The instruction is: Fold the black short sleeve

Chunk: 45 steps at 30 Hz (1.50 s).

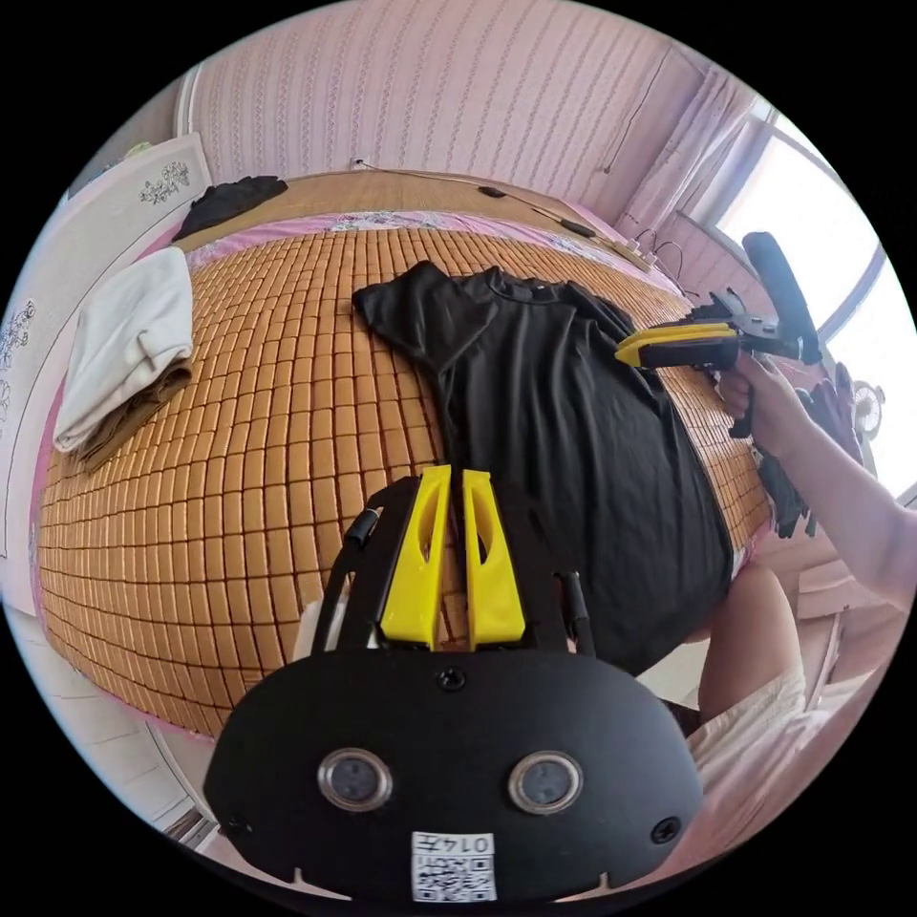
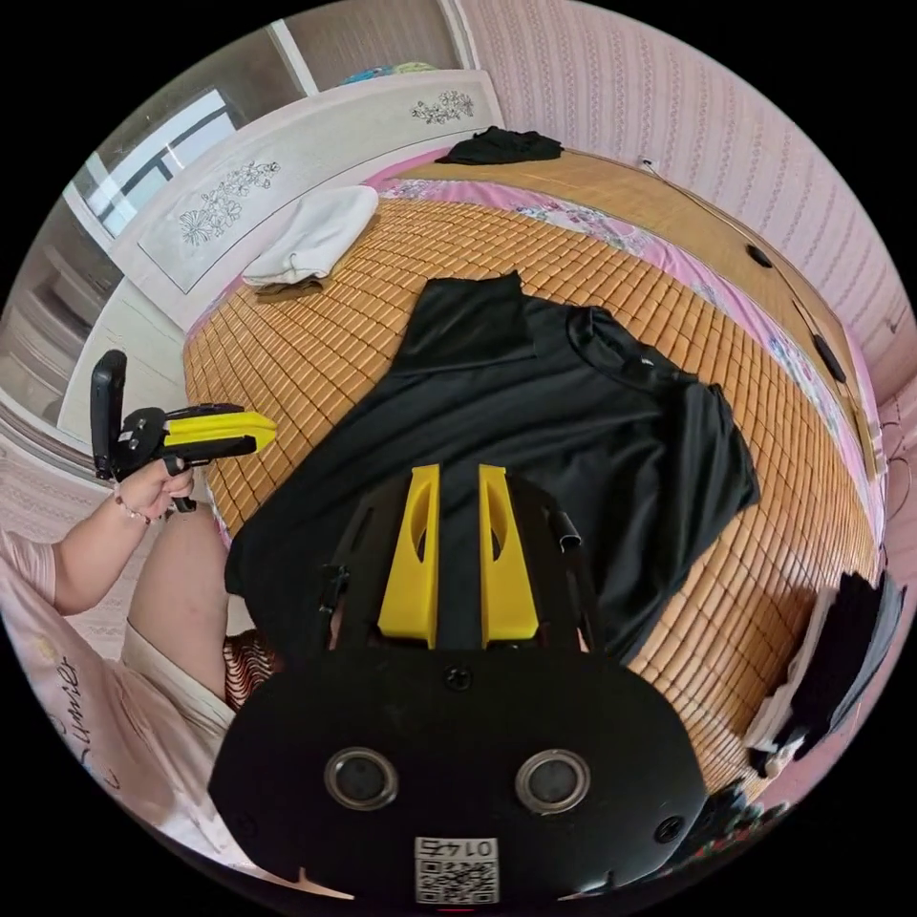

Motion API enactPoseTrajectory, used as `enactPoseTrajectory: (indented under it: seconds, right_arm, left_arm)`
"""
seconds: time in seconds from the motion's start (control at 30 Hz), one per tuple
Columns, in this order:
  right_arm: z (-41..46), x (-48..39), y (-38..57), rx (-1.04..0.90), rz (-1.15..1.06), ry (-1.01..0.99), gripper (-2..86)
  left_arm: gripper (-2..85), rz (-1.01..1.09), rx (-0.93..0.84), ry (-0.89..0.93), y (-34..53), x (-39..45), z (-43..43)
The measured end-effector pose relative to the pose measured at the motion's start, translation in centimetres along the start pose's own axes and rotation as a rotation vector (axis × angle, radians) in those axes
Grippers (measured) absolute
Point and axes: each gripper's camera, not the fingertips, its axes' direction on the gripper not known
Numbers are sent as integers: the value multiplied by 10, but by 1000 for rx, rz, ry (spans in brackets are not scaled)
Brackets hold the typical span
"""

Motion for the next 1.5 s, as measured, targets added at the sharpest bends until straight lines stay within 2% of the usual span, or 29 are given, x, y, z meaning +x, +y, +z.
enactPoseTrajectory:
  seconds: [0.07,0.27,0.43,0.67,0.73,0.8,0.87,1.0,1.23,1.5]
  right_arm:
    - [20,21,-55,21,-8,-40,70]
    - [47,40,-127,-3,4,-68,68]
    - [61,46,-174,-65,10,-58,67]
    - [90,64,-261,-108,14,-49,83]
    - [102,68,-280,-118,20,-54,85]
    - [120,71,-295,-155,18,-33,80]
    - [140,77,-308,-218,24,-94,46]
    - [131,67,-319,-143,-41,-216,12]
    - [115,-22,-352,-38,-294,-328,1]
    - [162,-109,-361,-119,-453,-277,-1]
  left_arm:
    - [20,-52,1,13,-42,-32,22]
    - [23,-183,-63,-23,-125,-101,66]
    - [46,-235,-113,-9,-164,-130,93]
    - [65,-312,-155,102,-203,-158,137]
    - [21,-310,-186,90,-204,-162,145]
    - [0,-305,-159,78,-199,-164,144]
    - [-7,-325,-104,82,-187,-167,133]
    - [-9,-353,-16,92,-162,-173,104]
    - [-10,-540,106,-23,-86,-184,49]
    - [-10,-684,134,-92,-36,-199,55]
